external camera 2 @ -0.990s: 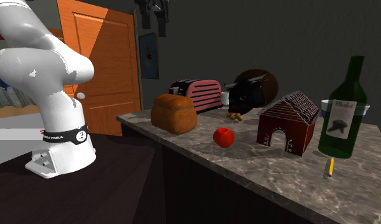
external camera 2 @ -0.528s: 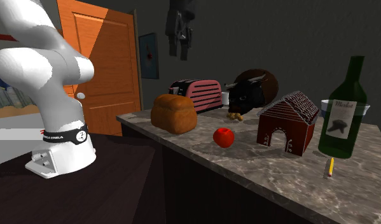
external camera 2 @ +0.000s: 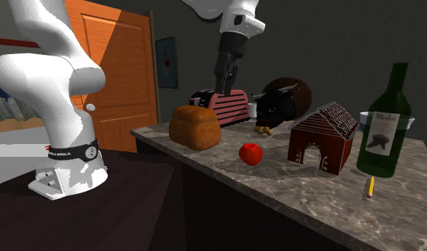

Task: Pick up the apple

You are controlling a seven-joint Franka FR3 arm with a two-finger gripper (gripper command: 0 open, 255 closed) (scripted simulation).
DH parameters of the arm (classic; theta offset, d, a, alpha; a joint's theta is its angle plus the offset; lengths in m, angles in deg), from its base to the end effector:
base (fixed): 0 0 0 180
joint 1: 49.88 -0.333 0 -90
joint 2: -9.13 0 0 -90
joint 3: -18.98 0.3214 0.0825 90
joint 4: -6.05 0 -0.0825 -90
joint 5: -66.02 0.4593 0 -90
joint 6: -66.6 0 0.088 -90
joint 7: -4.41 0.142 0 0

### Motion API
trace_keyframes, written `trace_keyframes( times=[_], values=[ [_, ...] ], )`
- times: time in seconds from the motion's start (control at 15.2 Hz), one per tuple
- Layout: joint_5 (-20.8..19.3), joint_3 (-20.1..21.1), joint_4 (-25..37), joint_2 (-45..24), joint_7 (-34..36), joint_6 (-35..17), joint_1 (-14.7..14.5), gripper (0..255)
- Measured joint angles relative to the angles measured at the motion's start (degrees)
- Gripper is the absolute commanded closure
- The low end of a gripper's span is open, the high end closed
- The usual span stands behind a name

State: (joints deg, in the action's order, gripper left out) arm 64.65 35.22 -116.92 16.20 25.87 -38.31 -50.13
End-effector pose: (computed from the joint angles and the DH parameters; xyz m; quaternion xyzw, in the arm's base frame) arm 0.5291 0.1542 0.3769 0.9939 -0.0416 -0.0837 0.0586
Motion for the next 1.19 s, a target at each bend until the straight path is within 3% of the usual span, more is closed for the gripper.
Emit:
trace_keyframes(
  times=[0.4,0.79,1.19],
  values=[
    [-4.2,1.8,6.8,-14.0,7.7,-2.0,-1.4,0],
    [-8.7,1.2,17.8,-29.7,14.2,-1.4,-4.4,0],
    [-10.0,0.6,18.8,-34.2,15.7,-4.0,-5.2,0]
  ],
)
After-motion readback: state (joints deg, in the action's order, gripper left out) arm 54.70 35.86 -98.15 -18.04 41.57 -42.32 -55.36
